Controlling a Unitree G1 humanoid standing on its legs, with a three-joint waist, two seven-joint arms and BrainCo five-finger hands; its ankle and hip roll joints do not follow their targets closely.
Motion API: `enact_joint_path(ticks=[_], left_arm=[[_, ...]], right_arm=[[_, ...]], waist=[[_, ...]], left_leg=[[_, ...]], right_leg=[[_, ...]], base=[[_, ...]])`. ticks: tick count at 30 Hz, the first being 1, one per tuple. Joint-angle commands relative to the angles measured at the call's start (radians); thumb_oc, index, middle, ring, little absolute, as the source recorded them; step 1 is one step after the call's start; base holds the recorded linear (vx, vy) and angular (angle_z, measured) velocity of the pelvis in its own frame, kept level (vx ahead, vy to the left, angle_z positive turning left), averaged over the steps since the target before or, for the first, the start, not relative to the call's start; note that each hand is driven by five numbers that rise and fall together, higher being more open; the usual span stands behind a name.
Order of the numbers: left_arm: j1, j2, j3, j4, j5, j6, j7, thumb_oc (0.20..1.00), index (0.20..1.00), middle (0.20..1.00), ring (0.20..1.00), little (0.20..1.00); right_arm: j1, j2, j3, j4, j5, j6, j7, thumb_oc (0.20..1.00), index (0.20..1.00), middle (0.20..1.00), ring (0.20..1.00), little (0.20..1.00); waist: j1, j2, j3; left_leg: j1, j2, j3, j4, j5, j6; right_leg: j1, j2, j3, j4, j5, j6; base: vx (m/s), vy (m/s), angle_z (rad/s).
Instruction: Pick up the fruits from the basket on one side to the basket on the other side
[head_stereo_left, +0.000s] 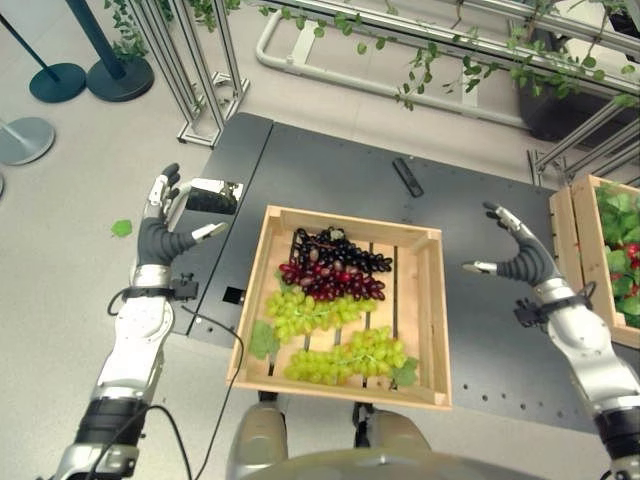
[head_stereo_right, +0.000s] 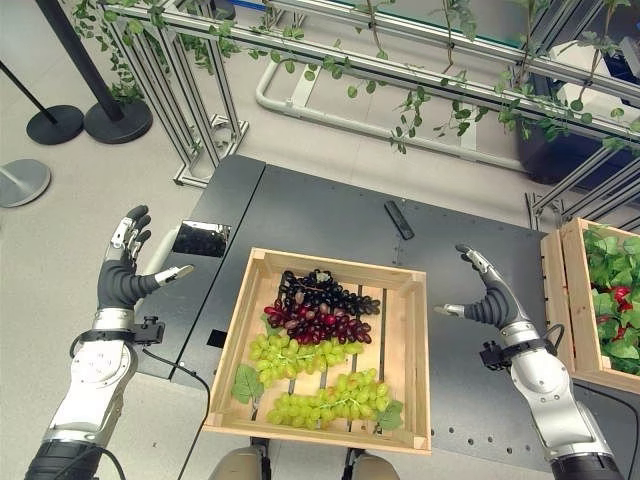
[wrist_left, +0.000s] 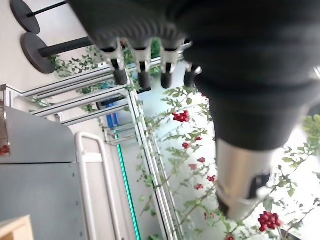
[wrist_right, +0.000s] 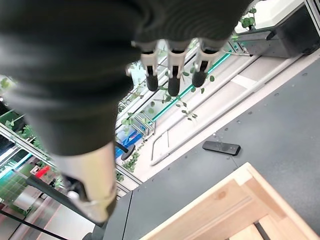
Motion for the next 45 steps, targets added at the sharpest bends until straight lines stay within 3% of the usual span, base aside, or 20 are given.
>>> enact_joint_path(ticks=[1, 6, 12, 17, 19, 21, 25, 32, 39, 45], left_arm=[[-0.05, 0.017, 0.022, -0.037, 0.02, -0.067, 0.016, 1.0, 1.0, 1.0, 1.0, 1.0], [-0.074, 0.03, 0.013, -0.024, 0.031, -0.063, 0.024, 1.0, 1.0, 1.0, 1.0, 1.0], [-0.104, 0.035, -0.001, -0.014, 0.039, -0.046, 0.037, 1.0, 1.0, 1.0, 1.0, 1.0], [-0.149, 0.042, -0.023, 0.001, 0.031, -0.037, 0.062, 1.0, 1.0, 1.0, 1.0, 1.0], [-0.189, 0.048, -0.036, 0.016, 0.027, -0.029, 0.089, 1.0, 1.0, 1.0, 1.0, 1.0], [-0.2, 0.051, -0.037, 0.019, 0.024, -0.027, 0.095, 1.0, 1.0, 1.0, 1.0, 1.0], [-0.254, 0.039, -0.052, 0.039, 0.021, -0.015, 0.142, 1.0, 1.0, 1.0, 1.0, 1.0], [-0.314, 0.049, -0.063, 0.034, 0.026, -0.007, 0.187, 1.0, 1.0, 1.0, 1.0, 1.0], [-0.367, 0.052, -0.066, -0.023, 0.019, -0.01, 0.224, 1.0, 1.0, 1.0, 1.0, 1.0], [-0.362, 0.044, -0.057, -0.091, 0.019, -0.009, 0.237, 1.0, 1.0, 1.0, 1.0, 1.0]], right_arm=[[-0.017, -0.089, 0.0, -0.07, -0.064, -0.036, 0.012, 1.0, 1.0, 1.0, 1.0, 1.0], [-0.067, -0.207, 0.084, -0.112, -0.179, -0.035, 0.07, 1.0, 1.0, 1.0, 1.0, 1.0], [-0.225, -0.229, 0.277, -0.14, -0.307, -0.006, 0.145, 1.0, 1.0, 1.0, 1.0, 1.0], [-0.376, -0.158, 0.44, -0.053, -0.397, 0.028, 0.133, 1.0, 1.0, 1.0, 1.0, 1.0], [-0.475, -0.084, 0.538, 0.034, -0.467, 0.056, 0.115, 1.0, 1.0, 1.0, 1.0, 1.0], [-0.497, -0.061, 0.558, 0.05, -0.476, 0.06, 0.106, 1.0, 1.0, 1.0, 1.0, 1.0], [-0.557, 0.069, 0.604, 0.111, -0.491, 0.099, 0.071, 1.0, 1.0, 1.0, 1.0, 1.0], [-0.677, 0.18, 0.673, 0.206, -0.469, 0.132, 0.037, 1.0, 1.0, 1.0, 1.0, 1.0], [-0.86, 0.237, 0.725, 0.435, -0.415, 0.184, -0.02, 1.0, 1.0, 1.0, 1.0, 1.0], [-0.935, 0.228, 0.711, 0.576, -0.408, 0.219, -0.088, 1.0, 1.0, 1.0, 1.0, 1.0]], waist=[[-0.014, 0.004, -0.018], [-0.008, -0.003, -0.002], [0.009, -0.013, 0.019], [0.029, -0.018, 0.053], [0.049, -0.022, 0.082], [0.055, -0.023, 0.092], [0.087, -0.033, 0.129], [0.135, -0.056, 0.181], [0.175, -0.035, 0.257], [0.192, 0.004, 0.257]], left_leg=[[-0.042, -0.009, -0.008, 0.098, -0.058, -0.002], [-0.052, -0.003, -0.006, 0.106, -0.057, -0.006], [-0.069, 0.011, -0.022, 0.113, -0.049, -0.013], [-0.094, 0.018, -0.042, 0.119, -0.039, -0.02], [-0.118, 0.023, -0.057, 0.128, -0.032, -0.024], [-0.128, 0.025, -0.063, 0.132, -0.03, -0.026], [-0.166, 0.035, -0.09, 0.132, -0.007, -0.038], [-0.223, 0.043, -0.141, 0.134, 0.015, -0.053], [-0.33, 0.036, -0.189, 0.172, 0.035, -0.064], [-0.448, 0.023, -0.227, 0.188, 0.049, -0.073]], right_leg=[[-0.02, -0.058, -0.001, 0.134, -0.081, 0.09], [-0.04, -0.052, 0.006, 0.155, -0.087, 0.09], [-0.057, -0.036, -0.006, 0.179, -0.105, 0.079], [-0.085, -0.029, -0.025, 0.206, -0.112, 0.075], [-0.111, -0.023, -0.034, 0.227, -0.117, 0.07], [-0.118, -0.023, -0.039, 0.232, -0.119, 0.069], [-0.145, -0.009, -0.063, 0.24, -0.131, 0.057], [-0.175, 0.011, -0.099, 0.247, -0.141, 0.041], [-0.264, 0.016, -0.133, 0.296, -0.147, 0.03], [-0.37, 0.009, -0.17, 0.346, -0.167, 0.028]], base=[[0.0, 0.0, 0.0], [-0.03, -0.006, -0.01], [-0.03, -0.041, -0.02], [-0.05, -0.039, 0.08], [-0.05, -0.06, 0.19], [-0.04, -0.054, 0.08], [-0.02, -0.082, 0.2], [-0.02, -0.088, 0.17], [-0.07, -0.045, 0.17], [-0.02, -0.018, 0.22]])
